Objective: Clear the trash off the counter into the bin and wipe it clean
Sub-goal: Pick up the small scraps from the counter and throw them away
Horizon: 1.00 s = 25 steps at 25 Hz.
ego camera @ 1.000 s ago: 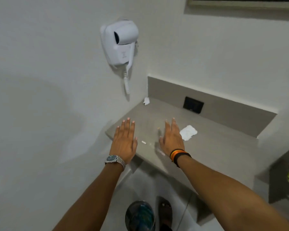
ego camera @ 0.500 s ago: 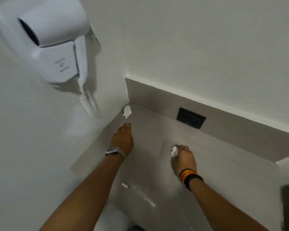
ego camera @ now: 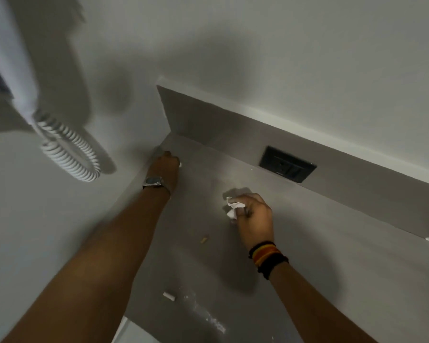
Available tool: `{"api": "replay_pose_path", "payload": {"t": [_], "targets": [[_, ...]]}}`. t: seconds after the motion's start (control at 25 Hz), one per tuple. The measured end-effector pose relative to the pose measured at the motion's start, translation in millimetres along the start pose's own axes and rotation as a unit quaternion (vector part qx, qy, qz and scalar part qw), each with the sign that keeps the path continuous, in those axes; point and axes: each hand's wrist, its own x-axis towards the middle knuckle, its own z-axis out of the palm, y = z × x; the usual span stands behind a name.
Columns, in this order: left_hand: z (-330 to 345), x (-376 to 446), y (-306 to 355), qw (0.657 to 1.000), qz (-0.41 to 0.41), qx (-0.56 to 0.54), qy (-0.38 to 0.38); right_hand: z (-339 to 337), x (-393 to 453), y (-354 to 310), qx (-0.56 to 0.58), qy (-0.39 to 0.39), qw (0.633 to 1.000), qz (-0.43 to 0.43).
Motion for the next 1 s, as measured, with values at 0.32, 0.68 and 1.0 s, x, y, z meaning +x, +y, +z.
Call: {"api": "replay_pose_path", "payload": {"t": [0.32,0.68,1.0], "targets": [[-41.1,-169.2,3.2,0.95,-0.035,-0.303,0.06,24.5,-72.2,-55.5,0.092,-0.095,0.99,0.043],[-8.0,-487.0,-13.8,0.861,-0.215,-0.455,0.072,21.7,-288.0,-56.5,0.125,-0.205,0.969,0.052],[120.5,-666.7,13.5,0.775,-0.377,-0.503,-0.063,48.8,-393.2,67.6,-0.115,-0.344,0.911,0.197]]}}
